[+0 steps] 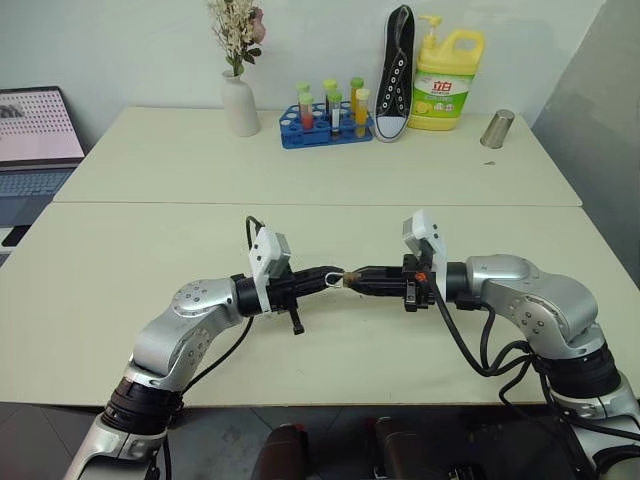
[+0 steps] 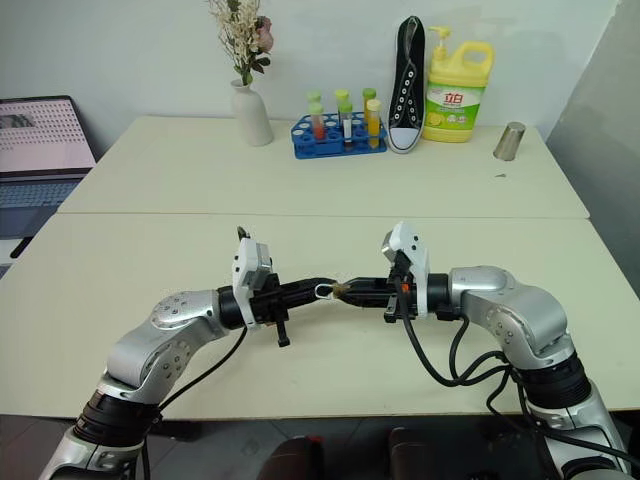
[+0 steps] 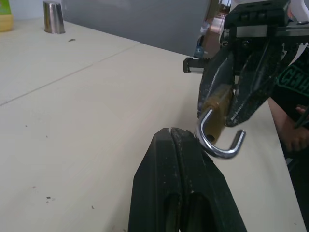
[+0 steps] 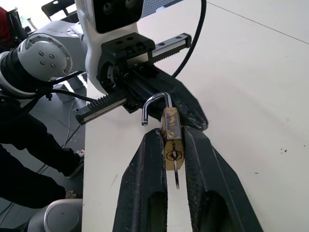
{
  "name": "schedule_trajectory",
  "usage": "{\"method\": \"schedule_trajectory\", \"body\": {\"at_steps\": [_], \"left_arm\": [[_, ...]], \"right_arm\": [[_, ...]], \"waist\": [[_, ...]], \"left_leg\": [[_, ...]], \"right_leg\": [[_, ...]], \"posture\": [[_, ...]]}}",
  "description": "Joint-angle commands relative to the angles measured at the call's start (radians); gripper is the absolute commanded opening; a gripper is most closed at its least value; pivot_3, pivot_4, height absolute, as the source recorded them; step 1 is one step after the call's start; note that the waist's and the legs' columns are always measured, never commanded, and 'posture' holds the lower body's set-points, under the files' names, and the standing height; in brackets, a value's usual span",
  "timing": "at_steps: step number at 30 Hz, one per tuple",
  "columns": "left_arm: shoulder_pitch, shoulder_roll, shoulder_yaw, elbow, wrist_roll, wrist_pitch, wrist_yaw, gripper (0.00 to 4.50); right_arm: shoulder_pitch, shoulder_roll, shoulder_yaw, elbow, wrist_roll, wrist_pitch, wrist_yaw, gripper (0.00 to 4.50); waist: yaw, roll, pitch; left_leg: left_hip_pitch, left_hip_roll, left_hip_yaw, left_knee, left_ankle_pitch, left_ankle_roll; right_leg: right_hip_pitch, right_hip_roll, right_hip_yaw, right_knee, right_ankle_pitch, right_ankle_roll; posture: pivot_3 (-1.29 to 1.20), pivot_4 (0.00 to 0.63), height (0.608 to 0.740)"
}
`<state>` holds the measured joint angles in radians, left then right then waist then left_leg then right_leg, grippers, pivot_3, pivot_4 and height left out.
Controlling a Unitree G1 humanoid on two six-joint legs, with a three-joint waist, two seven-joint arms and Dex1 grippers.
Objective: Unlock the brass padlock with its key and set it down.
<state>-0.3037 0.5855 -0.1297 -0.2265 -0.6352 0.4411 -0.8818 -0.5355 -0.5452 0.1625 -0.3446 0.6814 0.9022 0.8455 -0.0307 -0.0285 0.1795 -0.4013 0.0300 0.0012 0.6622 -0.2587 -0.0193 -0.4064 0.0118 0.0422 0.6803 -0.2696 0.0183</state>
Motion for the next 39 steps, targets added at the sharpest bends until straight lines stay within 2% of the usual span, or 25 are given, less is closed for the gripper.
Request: {"method": "schedule_trajectory", "body": {"at_steps": [1, 11, 20, 31, 39], "left_arm": [[0.006, 0.0, 0.033, -0.058, -0.025, 0.026, -0.013, 0.0], [0.033, 0.032, 0.077, -0.142, -0.1, 0.146, -0.049, 0.0], [0.004, 0.035, 0.152, -0.175, -0.2, 0.258, -0.01, 0.0], [-0.027, -0.005, 0.142, -0.158, -0.179, 0.259, 0.025, 0.0], [-0.023, 0.014, 0.14, -0.157, -0.126, 0.228, 0.005, 0.0]], "right_arm": [[-0.01, 0.0, -0.023, -0.015, 0.004, -0.02, 0.005, 0.14], [-0.009, -0.005, -0.02, -0.006, -0.007, -0.024, 0.007, 0.14], [-0.002, -0.006, -0.014, -0.004, -0.018, -0.03, 0.015, 0.14], [0.001, -0.006, -0.008, -0.012, -0.016, -0.025, 0.026, 0.14], [0.003, -0.008, -0.011, -0.016, -0.014, -0.018, 0.025, 0.14]], "waist": [[0.0, 0.0, 0.0], [0.0, 0.0, 0.0], [0.0, 0.0, 0.0], [0.001, 0.0, 0.0], [0.001, 0.0, 0.0]], "left_leg": [[0.0, 0.0, 0.0, 0.0, 0.0, 0.0], [0.0, 0.0, 0.0, 0.0, 0.0, 0.0], [0.0, 0.0, 0.0, 0.0, 0.0, 0.0], [0.0, 0.0, 0.0, 0.0, 0.0, 0.0], [0.0, 0.0, 0.0, 0.0, 0.0, 0.0]], "right_leg": [[0.0, 0.0, 0.0, 0.0, 0.0, 0.0], [0.0, 0.0, 0.0, 0.0, 0.0, 0.0], [0.0, 0.0, 0.0, 0.0, 0.0, 0.0], [0.0, 0.0, 0.0, 0.0, 0.0, 0.0], [0.0, 0.0, 0.0, 0.0, 0.0, 0.0]], "posture": [[0.0, 0.15, 0.74], [0.0, 0.15, 0.74], [0.0, 0.15, 0.74], [0.0, 0.15, 0.74], [0.0, 0.15, 0.74]]}}
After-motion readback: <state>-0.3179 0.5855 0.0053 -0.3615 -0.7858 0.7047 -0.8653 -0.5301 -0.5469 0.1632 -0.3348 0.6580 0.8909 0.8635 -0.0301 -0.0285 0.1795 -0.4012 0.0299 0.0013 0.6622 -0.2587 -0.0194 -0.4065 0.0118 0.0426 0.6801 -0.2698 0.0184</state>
